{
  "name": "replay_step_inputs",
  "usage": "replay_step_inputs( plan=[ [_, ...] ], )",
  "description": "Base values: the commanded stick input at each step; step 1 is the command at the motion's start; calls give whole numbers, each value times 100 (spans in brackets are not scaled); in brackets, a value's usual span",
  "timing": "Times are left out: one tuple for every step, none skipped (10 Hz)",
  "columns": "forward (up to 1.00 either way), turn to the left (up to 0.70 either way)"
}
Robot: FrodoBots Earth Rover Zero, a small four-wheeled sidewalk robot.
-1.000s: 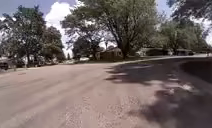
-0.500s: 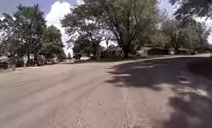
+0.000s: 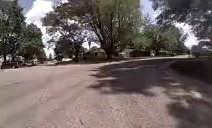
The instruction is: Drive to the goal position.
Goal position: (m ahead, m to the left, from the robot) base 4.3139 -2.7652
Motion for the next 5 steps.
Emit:
replay_step_inputs(
  plan=[
    [70, 0],
    [70, 0],
    [70, 0],
    [70, 0],
    [70, 0]
  ],
)
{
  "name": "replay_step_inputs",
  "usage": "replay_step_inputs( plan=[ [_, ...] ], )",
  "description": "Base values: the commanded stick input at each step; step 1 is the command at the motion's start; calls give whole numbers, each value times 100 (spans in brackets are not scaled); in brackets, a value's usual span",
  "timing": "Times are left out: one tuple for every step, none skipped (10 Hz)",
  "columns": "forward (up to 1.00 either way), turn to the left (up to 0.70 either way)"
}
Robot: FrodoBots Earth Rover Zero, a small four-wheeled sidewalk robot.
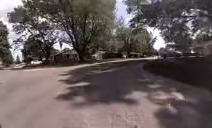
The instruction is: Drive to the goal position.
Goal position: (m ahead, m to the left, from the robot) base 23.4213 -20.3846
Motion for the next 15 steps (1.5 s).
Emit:
replay_step_inputs(
  plan=[
    [70, 0],
    [70, 0],
    [70, 0],
    [70, 0],
    [70, 0],
    [70, 0],
    [70, 0],
    [70, -15],
    [70, -35],
    [70, -35],
    [70, -35],
    [70, -34],
    [70, -7],
    [70, 0],
    [70, 0]
  ],
)
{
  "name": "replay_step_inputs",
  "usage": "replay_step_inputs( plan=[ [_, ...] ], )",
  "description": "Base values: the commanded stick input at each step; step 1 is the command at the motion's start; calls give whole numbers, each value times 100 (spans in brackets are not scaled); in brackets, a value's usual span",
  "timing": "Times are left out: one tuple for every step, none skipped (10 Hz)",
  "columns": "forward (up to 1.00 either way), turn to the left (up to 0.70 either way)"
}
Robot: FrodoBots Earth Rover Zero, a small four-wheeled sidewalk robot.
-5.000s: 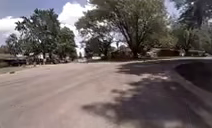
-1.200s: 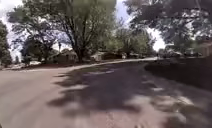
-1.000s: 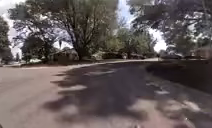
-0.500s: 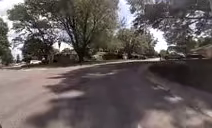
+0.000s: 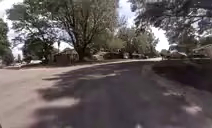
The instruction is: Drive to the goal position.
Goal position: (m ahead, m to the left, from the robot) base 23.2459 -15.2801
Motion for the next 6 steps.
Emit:
replay_step_inputs(
  plan=[
    [70, 0],
    [70, 0],
    [70, 0],
    [70, 0],
    [70, 0],
    [70, 0]
  ],
)
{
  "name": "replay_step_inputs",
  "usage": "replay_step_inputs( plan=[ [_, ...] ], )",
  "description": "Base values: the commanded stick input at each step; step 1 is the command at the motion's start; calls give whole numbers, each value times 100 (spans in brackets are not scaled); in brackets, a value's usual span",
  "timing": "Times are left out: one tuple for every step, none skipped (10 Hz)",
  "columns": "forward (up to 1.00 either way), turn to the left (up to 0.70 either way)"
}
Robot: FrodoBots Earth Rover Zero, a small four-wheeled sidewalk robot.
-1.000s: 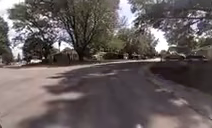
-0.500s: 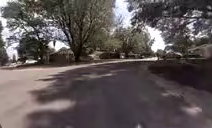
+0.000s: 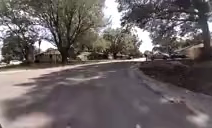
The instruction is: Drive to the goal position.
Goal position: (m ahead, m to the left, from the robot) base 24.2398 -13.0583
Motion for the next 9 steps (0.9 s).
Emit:
replay_step_inputs(
  plan=[
    [70, 0],
    [70, 0],
    [70, 0],
    [70, 0],
    [70, 0],
    [70, 0],
    [70, 0],
    [70, 0],
    [70, 0]
  ],
)
